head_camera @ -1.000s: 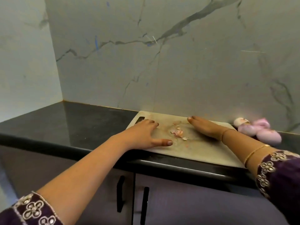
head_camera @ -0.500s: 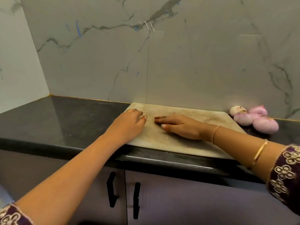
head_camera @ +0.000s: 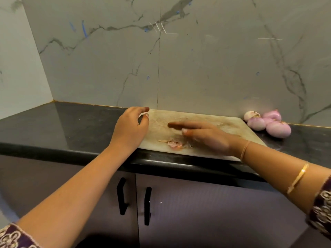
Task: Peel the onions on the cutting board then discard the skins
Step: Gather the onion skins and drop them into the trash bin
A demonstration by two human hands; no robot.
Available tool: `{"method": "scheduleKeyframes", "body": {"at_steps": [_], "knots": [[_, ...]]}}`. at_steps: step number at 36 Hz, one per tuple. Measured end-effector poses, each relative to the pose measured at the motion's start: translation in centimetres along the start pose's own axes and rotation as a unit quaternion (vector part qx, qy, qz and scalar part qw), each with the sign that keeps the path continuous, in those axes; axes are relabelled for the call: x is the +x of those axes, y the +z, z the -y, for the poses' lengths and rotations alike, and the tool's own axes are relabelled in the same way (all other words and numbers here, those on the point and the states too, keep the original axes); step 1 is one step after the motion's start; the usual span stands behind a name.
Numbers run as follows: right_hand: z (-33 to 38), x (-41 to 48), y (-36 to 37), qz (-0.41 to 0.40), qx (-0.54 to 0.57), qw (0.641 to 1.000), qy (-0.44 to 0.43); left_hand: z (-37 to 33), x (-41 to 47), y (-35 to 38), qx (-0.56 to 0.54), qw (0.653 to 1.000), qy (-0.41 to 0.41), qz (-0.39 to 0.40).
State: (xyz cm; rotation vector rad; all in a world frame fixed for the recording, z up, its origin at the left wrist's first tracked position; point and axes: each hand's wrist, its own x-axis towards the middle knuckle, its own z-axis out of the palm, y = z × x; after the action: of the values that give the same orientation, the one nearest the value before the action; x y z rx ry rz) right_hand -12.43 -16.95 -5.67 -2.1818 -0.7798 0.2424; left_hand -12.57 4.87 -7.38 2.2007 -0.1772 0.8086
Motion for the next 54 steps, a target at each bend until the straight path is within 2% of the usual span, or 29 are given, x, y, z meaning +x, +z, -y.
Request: {"method": "scheduleKeyframes", "body": {"at_steps": [4, 7, 12, 18, 21, 23, 25, 28, 31, 33, 37, 41, 43, 46, 50, 54], "knots": [[-1.2, 0.8, -1.7, -0.075, -0.072, 0.992, 0.075, -0.6, -1.3, -0.2, -0.074, 0.996, -0.034, -0.043], [-0.6, 1.6, -1.2, -0.060, -0.114, 0.986, 0.110, -1.2, -2.7, -0.3, -0.165, 0.978, -0.068, -0.109], [1.2, 2.7, 1.1, -0.010, -0.179, 0.980, 0.091, -2.3, -6.2, -0.3, -0.325, 0.918, -0.082, -0.210], [1.7, 2.7, 2.6, 0.037, -0.195, 0.979, 0.045, -2.8, -9.0, -0.2, -0.517, 0.816, -0.137, -0.220], [1.7, 2.2, 2.9, 0.047, -0.202, 0.978, 0.020, -2.6, -10.8, -0.1, -0.524, 0.803, -0.165, -0.233], [1.7, 1.8, 2.8, 0.027, -0.158, 0.987, 0.013, -2.5, -12.3, 0.3, -0.509, 0.799, -0.219, -0.233], [1.7, 1.4, 2.4, -0.019, -0.075, 0.997, 0.016, -2.8, -13.8, 1.2, -0.504, 0.781, -0.316, -0.187], [1.4, 1.2, 1.9, -0.064, -0.059, 0.996, 0.023, -3.3, -14.9, 2.1, -0.525, 0.735, -0.429, 0.005], [1.9, 1.1, 2.2, -0.029, -0.105, 0.993, 0.034, -3.7, -14.2, 2.4, -0.530, 0.670, -0.469, 0.224], [2.5, 1.0, 2.7, 0.004, -0.146, 0.989, 0.033, -4.0, -13.4, 2.5, -0.542, 0.617, -0.485, 0.302], [3.0, 0.4, 3.6, 0.008, -0.173, 0.985, 0.015, -4.4, -12.5, 2.8, -0.622, 0.515, -0.504, 0.305], [3.1, -0.5, 4.8, -0.041, -0.223, 0.974, -0.020, -4.3, -12.7, 3.6, -0.692, 0.438, -0.494, 0.293], [3.1, -1.0, 5.4, -0.081, -0.251, 0.964, -0.042, -4.4, -12.6, 3.7, -0.710, 0.414, -0.490, 0.289], [3.0, -1.8, 6.2, -0.114, -0.274, 0.952, -0.073, -4.5, -12.4, 3.7, -0.721, 0.394, -0.499, 0.274], [2.7, -3.2, 7.3, -0.117, -0.303, 0.941, -0.099, -4.8, -12.2, 3.3, -0.721, 0.394, -0.504, 0.265], [2.1, -4.9, 9.3, -0.116, -0.363, 0.911, -0.155, -4.7, -12.1, 3.1, -0.721, 0.405, -0.509, 0.239]]}}
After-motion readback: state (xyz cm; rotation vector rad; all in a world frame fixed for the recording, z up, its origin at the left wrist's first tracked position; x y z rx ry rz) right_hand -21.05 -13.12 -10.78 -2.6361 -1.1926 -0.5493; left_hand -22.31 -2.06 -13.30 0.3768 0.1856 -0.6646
